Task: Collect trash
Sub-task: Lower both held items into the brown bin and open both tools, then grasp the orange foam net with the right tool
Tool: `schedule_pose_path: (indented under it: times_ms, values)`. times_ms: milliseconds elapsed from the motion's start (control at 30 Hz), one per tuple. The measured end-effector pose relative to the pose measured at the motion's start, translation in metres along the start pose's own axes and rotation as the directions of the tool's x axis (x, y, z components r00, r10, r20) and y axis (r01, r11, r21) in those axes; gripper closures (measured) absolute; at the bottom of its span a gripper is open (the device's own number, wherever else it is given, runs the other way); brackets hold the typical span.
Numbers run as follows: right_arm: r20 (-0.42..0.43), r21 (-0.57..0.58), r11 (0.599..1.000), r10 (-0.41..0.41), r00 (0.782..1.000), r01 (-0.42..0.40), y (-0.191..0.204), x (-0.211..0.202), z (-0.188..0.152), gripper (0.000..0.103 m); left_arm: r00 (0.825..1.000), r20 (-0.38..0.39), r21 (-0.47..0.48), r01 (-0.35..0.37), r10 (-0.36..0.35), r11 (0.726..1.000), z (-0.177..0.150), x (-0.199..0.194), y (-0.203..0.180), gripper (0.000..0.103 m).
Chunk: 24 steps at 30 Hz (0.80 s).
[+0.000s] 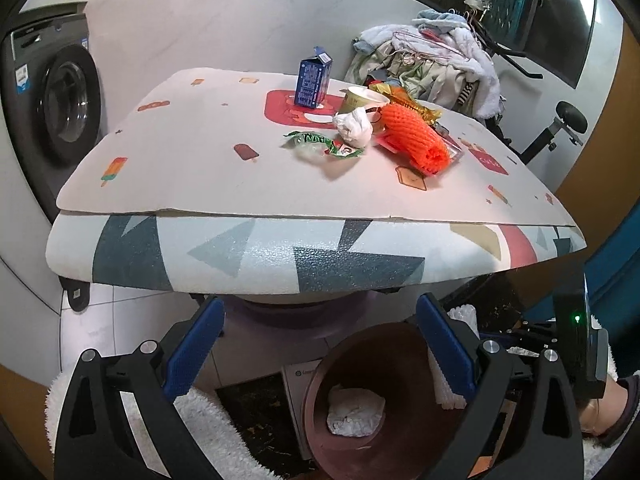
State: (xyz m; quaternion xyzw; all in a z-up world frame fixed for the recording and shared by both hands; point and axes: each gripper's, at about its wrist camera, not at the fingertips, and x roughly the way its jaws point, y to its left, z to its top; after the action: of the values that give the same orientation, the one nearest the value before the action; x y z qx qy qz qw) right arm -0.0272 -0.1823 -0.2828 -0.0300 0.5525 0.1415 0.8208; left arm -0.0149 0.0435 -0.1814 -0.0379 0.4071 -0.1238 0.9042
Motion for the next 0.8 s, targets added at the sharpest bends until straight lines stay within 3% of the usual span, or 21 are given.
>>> schedule_pose_path:
  times_ms: [33,100,200,667,800]
  values:
    - [0.001,0.003,1.000,-0.003,1.000,0.003,-0.001,0.000,0.000,0.051,1.000,0.001,0.002,0.001,-0.001,1.000,0.000,0.000,0.000,0.009]
    - [0.018,0.007,1.000,-0.014,1.000,0.014,-0.001,-0.004,-0.001,0.022,1.000,-0.003,0.003,-0.008,0.008,1.000,0.000,0.001,-0.001,0.009]
    - [0.053,0.010,1.000,-0.025,0.998,0.024,-0.001,-0.013,-0.001,0.009,1.000,-0.004,0.003,-0.012,0.012,1.000,0.000,0.002,-0.002,0.009]
    - [0.235,0.075,0.996,-0.065,0.970,0.049,-0.017,-0.063,0.005,0.006,0.998,0.022,0.042,-0.061,0.060,0.997,0.003,-0.006,-0.009,0.006]
    - [0.262,0.114,0.992,-0.075,0.962,0.046,-0.028,-0.073,0.007,0.006,0.996,0.068,0.057,-0.064,0.060,0.996,0.009,-0.016,-0.012,0.006]
